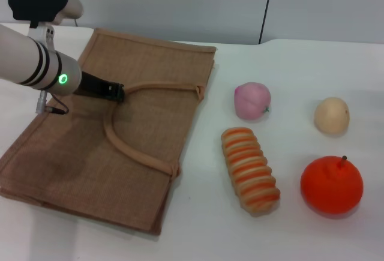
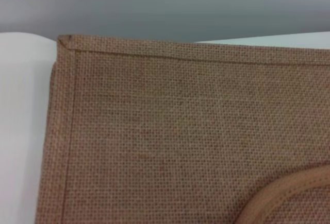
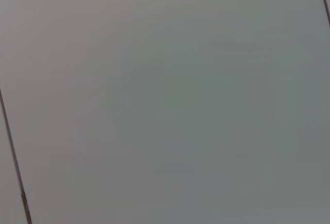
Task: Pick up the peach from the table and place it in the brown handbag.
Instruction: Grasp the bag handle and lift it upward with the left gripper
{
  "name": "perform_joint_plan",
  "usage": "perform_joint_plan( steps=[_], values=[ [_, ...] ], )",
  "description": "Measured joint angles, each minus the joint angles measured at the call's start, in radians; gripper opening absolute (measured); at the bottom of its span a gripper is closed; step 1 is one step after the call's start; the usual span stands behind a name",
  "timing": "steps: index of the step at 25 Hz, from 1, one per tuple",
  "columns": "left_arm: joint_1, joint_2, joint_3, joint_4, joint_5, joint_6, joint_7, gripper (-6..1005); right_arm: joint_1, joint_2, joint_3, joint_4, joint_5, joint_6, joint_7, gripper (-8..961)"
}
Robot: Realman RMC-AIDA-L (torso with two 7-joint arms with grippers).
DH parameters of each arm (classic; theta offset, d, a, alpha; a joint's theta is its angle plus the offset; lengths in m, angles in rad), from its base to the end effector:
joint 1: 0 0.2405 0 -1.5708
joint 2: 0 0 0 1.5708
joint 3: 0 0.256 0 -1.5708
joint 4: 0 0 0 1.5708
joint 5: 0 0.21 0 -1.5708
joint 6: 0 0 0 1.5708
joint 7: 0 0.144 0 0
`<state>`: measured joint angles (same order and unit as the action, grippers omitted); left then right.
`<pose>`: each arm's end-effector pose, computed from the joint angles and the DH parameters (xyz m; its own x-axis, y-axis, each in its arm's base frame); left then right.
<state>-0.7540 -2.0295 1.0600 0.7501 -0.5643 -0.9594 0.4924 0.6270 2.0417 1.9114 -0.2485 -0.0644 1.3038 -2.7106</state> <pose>-0.2572 0.4353 0.0084 0.4723 0.8272 0.3045 0.8030 -0.2614 -0.5355 0.3464 0.3400 0.0142 0.5518 0.0143 -0.8339 -0.8324 -0.0527 -0.5517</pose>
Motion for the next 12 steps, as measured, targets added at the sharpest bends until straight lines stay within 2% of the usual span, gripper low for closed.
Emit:
perform_joint_plan(
  steps=[5, 9, 12],
  values=[
    [0.018, 0.000, 0.000, 0.012, -0.072, 0.012, 0.036, 136, 0.000, 0.000, -0.006, 0.000, 0.000, 0.000, 0.000, 823],
    [0.067, 0.002, -0.003, 0.047, -0.283, 0.001, 0.165, 127, 0.000, -0.001, -0.024, 0.003, -0.038, 0.001, 0.000, 818],
    [0.108, 0.008, -0.017, 0.062, -0.443, -0.019, 0.274, 126, 0.008, -0.004, -0.062, 0.018, -0.125, 0.008, -0.002, 813]
  ],
)
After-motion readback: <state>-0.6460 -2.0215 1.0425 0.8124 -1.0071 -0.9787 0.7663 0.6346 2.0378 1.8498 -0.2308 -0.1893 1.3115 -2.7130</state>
